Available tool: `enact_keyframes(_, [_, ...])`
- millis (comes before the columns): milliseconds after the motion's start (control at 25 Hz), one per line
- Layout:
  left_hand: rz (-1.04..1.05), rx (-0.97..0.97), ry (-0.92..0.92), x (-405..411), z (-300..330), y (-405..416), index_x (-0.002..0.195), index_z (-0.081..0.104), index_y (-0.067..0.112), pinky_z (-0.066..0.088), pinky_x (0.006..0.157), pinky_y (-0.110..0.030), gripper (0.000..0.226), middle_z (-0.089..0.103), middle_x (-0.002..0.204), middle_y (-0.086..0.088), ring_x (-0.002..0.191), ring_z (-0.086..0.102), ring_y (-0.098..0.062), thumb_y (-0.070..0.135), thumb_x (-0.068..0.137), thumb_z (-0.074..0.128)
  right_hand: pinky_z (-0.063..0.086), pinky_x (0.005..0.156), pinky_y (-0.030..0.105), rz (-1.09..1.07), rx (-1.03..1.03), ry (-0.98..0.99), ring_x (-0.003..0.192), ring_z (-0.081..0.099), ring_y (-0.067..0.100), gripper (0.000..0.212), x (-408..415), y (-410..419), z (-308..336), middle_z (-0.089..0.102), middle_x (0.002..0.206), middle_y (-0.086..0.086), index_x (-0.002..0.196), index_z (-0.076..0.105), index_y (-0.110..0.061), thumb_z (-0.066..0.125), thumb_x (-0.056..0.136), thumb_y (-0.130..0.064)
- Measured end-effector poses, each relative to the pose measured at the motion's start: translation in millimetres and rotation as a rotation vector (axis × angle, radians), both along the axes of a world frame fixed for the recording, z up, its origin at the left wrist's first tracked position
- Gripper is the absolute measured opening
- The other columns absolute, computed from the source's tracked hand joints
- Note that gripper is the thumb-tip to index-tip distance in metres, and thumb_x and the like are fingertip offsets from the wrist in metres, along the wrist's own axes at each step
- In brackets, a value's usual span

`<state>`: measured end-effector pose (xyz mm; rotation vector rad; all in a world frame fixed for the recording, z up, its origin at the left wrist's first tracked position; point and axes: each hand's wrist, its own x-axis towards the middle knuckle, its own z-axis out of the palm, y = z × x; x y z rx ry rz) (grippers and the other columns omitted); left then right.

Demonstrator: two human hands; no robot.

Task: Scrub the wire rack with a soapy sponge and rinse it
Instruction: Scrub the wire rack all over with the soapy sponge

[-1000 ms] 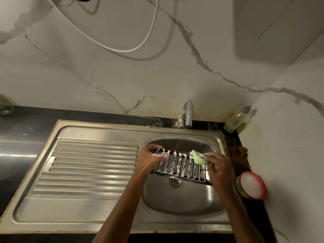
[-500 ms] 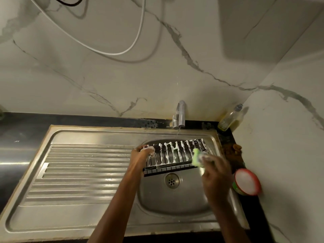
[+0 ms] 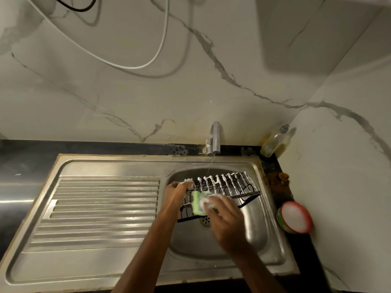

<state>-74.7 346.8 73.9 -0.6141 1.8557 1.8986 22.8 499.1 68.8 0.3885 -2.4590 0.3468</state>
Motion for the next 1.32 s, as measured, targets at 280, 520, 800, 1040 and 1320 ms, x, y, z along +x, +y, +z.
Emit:
enact_keyframes(280, [0.052, 0.024, 0.006, -7, -4, 3, 0.106, 0.062, 0.017, 0.042, 0.090, -0.039, 0.015, 0.062, 0.101, 0.001, 0.096, 0.055, -0.016, 0.023, 0.093, 0.067, 0.063, 0.071, 0.037, -0.352, -0.263, -0.057, 0.104, 0.069, 0.026, 0.023, -7, 40, -18, 0.069, 0.118, 0.015, 0.111, 0.072, -0.001, 0.056, 0.096, -0.006])
enact_keyframes(520, [0.033, 0.020, 0.001, -4, -3, 8, 0.112, 0.060, 0.015, 0.043, 0.089, -0.040, 0.022, 0.062, 0.101, 0.001, 0.094, 0.056, -0.015, 0.026, 0.093, 0.067, 0.058, 0.090, 0.036, 0.052, -0.049, 0.029, 0.103, 0.070, 0.027, 0.029, -6, 0, 8, 0.074, 0.107, 0.013, 0.100, 0.077, -0.001, 0.048, 0.100, -0.002])
enact_keyframes(800, [0.036, 0.024, 0.037, -1, -1, -8, 0.105, 0.068, 0.016, 0.051, 0.098, -0.052, 0.026, 0.070, 0.098, -0.005, 0.098, 0.062, -0.027, 0.029, 0.083, 0.068, 0.054, 0.075, 0.030, -0.506, -0.248, -0.094, 0.085, 0.071, 0.034, 0.030, -38, 93, 18, 0.075, 0.095, 0.016, 0.095, 0.076, 0.001, 0.053, 0.078, 0.009])
enact_keyframes(1040, [-0.006, 0.028, 0.057, 2, 5, 12, 0.106, 0.061, 0.009, 0.052, 0.062, -0.027, 0.011, 0.068, 0.100, -0.014, 0.081, 0.065, -0.020, 0.017, 0.099, 0.062, 0.059, 0.081, 0.039, 0.011, 0.045, 0.042, 0.097, 0.070, 0.029, 0.032, -13, -28, -7, 0.074, 0.107, 0.014, 0.099, 0.075, -0.002, 0.044, 0.100, -0.006])
enact_keyframes(1320, [0.016, 0.047, 0.072, 8, -1, 1, 0.110, 0.067, 0.012, 0.053, 0.098, -0.049, 0.035, 0.072, 0.109, -0.013, 0.107, 0.066, -0.030, 0.031, 0.081, 0.071, 0.056, 0.067, 0.032, -0.446, -0.010, -0.047, 0.080, 0.071, 0.032, 0.030, -41, 87, 16, 0.076, 0.091, 0.014, 0.093, 0.077, -0.002, 0.049, 0.083, -0.007])
